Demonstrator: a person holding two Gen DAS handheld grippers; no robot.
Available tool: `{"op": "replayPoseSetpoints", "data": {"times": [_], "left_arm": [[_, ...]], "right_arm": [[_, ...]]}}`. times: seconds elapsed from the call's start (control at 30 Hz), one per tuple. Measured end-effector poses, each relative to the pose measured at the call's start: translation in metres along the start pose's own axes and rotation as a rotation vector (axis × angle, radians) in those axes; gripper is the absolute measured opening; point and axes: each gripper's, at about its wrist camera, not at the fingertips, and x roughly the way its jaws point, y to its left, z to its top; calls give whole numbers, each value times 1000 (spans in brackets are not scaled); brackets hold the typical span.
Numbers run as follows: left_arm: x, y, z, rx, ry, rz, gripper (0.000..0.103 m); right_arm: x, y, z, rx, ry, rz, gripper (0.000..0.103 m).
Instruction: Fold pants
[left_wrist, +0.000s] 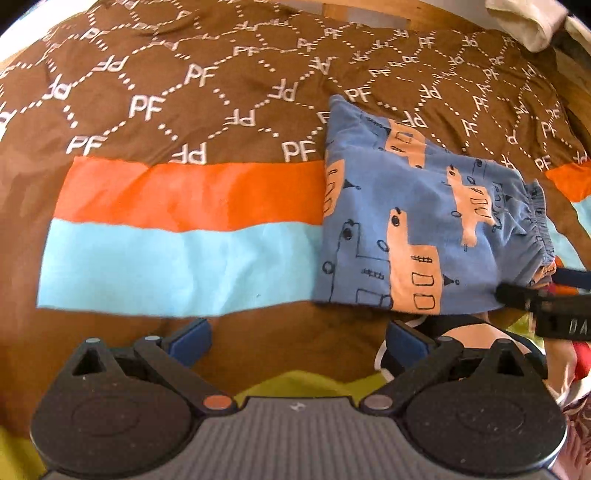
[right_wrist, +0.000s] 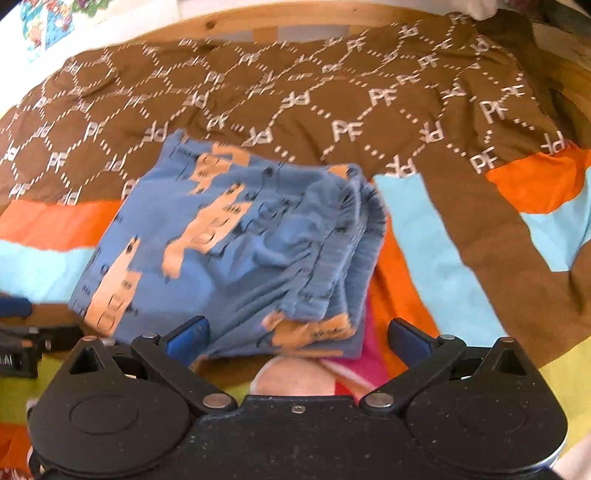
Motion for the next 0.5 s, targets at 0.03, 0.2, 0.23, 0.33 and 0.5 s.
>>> {"op": "replayPoseSetpoints", "data": {"times": [0.03, 0.2, 0.23, 0.33, 0.5], "left_arm": [[-2, 3, -1, -16, 5, 0, 103], [-13, 23, -2, -118, 15, 7, 103], [-15, 28, -1, -141, 9, -2, 103], [-21, 40, 2, -207, -10, -36, 103], [-18, 52, 10, -294, -32, -94, 103]], "right_arm": [[0, 2, -1, -16, 18, 5, 102], [-6, 9, -1, -121, 61, -6, 102], [-9, 8, 1, -122, 59, -1, 102], [-18, 4, 11, -119, 52, 30, 102], [-23, 6, 39, -210, 77, 116, 102]]}}
